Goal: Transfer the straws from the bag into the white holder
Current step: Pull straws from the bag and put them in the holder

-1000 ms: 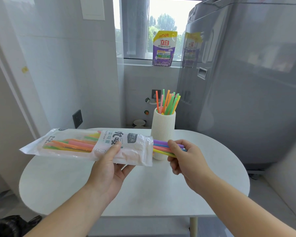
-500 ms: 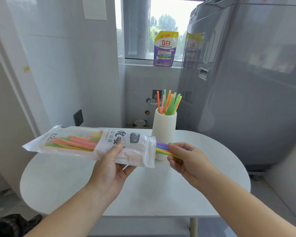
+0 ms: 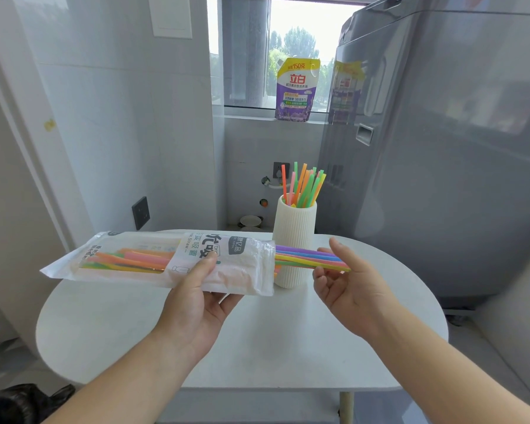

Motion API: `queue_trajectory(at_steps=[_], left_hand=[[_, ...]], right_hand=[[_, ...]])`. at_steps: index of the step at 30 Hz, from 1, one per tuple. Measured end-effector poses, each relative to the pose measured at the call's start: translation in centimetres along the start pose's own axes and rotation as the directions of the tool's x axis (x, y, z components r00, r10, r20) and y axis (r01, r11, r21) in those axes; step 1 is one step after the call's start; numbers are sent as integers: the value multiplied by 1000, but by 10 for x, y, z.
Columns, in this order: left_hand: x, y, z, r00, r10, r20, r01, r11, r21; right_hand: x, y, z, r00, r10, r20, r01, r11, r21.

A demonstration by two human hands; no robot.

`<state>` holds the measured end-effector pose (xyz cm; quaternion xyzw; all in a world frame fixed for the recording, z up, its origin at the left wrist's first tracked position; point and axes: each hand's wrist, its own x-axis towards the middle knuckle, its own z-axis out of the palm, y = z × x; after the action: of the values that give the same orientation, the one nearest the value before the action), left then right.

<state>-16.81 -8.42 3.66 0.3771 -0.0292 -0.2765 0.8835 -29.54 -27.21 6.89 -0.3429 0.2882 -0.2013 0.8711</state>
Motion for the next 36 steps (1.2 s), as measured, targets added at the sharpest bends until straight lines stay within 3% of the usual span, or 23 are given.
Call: queue_trajectory(at_steps=[6, 22, 27, 31, 36], left_hand=[[-1, 0, 1, 1000, -20, 4, 20, 1000, -7], [-6, -6, 6, 998, -42, 38, 42, 999, -8], [-5, -6, 5, 998, -56, 30, 57, 998, -9], [-2, -4, 2, 998, -59, 10, 59, 998, -20], [2, 0, -1, 998, -58, -20, 56, 997, -57]], right_hand=[[-3, 16, 10, 995, -49, 89, 28, 975, 222], [0, 25, 27, 996, -73, 47, 61, 973, 223], [5, 22, 26, 986, -153, -63, 158, 983, 87], [10, 9, 22, 951, -283, -126, 262, 952, -158], [13, -11, 19, 889, -452, -72, 405, 850, -337]])
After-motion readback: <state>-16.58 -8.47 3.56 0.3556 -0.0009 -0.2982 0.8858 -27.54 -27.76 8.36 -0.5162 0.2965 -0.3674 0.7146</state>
